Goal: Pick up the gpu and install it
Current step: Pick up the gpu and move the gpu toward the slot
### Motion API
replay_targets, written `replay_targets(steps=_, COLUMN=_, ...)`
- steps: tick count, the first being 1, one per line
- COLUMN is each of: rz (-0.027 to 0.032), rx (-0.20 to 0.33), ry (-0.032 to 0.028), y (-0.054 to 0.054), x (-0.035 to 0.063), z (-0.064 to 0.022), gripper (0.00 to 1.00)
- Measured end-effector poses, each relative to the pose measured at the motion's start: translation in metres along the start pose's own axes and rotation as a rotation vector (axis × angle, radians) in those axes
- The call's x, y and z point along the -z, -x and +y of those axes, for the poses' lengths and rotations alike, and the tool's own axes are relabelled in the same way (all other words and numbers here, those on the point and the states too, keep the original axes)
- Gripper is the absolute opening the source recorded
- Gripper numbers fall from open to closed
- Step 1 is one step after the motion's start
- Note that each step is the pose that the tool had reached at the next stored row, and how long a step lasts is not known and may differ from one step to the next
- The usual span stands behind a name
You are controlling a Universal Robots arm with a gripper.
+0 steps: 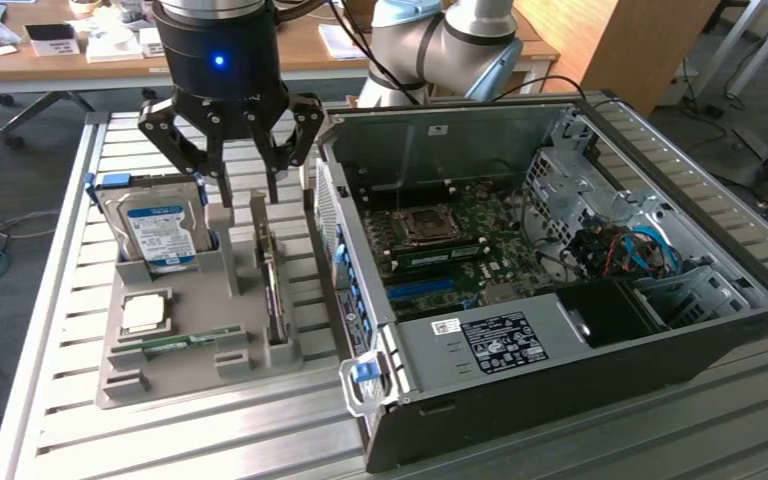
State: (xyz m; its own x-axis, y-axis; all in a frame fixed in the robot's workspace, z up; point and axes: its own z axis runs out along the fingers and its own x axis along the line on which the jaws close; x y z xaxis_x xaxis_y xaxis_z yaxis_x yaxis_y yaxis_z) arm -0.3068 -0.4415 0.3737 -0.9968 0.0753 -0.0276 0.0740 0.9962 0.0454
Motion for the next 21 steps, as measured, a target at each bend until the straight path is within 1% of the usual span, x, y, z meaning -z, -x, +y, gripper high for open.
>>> replay_targets(steps=11, rz=0.0000, rx=0.000, ry=0.0000, y=-0.0003, x=-0.0096, z=-0.0004, gripper=0.47)
replay_targets(steps=21, rz=0.0000, rx=0.000, ry=0.0000, y=-0.0003, x=-0.0100, z=-0.0005, gripper=0.47)
